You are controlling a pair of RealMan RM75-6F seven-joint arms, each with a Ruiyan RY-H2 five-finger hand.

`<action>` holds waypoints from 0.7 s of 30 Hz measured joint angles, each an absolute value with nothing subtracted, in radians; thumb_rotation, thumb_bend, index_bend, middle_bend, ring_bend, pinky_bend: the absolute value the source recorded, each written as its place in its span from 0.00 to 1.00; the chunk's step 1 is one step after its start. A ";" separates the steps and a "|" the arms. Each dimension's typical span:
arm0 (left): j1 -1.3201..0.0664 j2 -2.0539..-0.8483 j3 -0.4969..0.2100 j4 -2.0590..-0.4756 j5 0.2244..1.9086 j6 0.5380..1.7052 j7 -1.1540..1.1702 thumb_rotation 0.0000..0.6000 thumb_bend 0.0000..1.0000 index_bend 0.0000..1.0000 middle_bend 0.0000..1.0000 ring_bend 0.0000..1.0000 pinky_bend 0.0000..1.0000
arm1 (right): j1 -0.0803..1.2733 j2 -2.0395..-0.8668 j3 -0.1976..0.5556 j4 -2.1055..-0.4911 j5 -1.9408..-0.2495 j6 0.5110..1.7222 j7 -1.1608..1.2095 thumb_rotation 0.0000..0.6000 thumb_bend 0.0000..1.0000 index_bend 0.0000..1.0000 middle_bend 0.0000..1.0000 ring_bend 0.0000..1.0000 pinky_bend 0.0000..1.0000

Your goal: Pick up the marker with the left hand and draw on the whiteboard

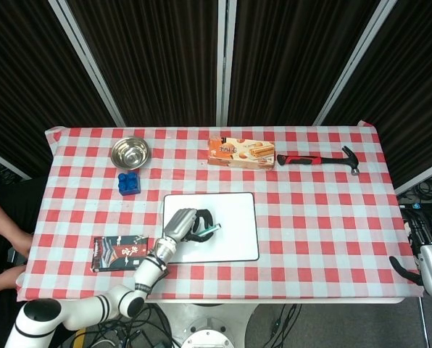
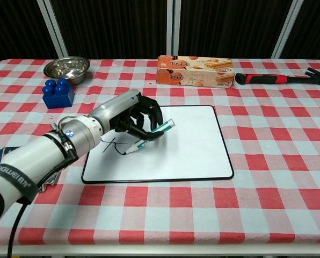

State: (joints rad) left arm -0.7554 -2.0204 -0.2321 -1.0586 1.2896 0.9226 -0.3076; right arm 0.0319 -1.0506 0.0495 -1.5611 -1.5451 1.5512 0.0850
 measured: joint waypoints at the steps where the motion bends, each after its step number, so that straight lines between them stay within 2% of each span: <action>1: -0.759 -2.018 -0.241 -1.068 1.290 0.926 -0.305 1.00 0.37 0.54 0.58 0.71 0.95 | 0.030 -1.050 0.050 -1.560 -1.545 1.556 0.088 1.00 0.14 0.00 0.08 0.00 0.00; 6: -0.777 -1.958 -0.280 -1.114 1.293 0.930 -0.290 1.00 0.37 0.54 0.57 0.70 0.94 | 0.028 -1.051 0.053 -1.553 -1.550 1.562 0.100 1.00 0.14 0.00 0.08 0.00 0.00; 10: -0.780 -1.869 -0.281 -1.146 1.285 0.898 -0.247 1.00 0.37 0.54 0.57 0.70 0.93 | 0.037 -1.057 0.052 -1.548 -1.557 1.550 0.106 1.00 0.14 0.00 0.08 0.00 0.00; 21: -0.758 -1.678 -0.176 -1.198 1.185 0.805 0.151 1.00 0.37 0.53 0.55 0.69 0.89 | 0.057 -1.072 0.048 -1.543 -1.577 1.530 0.107 1.00 0.14 0.00 0.08 0.00 0.00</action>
State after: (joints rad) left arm -0.7580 -1.6779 -0.1757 -1.1982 1.1849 0.8047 0.1513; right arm 0.0567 -1.0718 0.0480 -1.5431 -1.5767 1.5299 0.1067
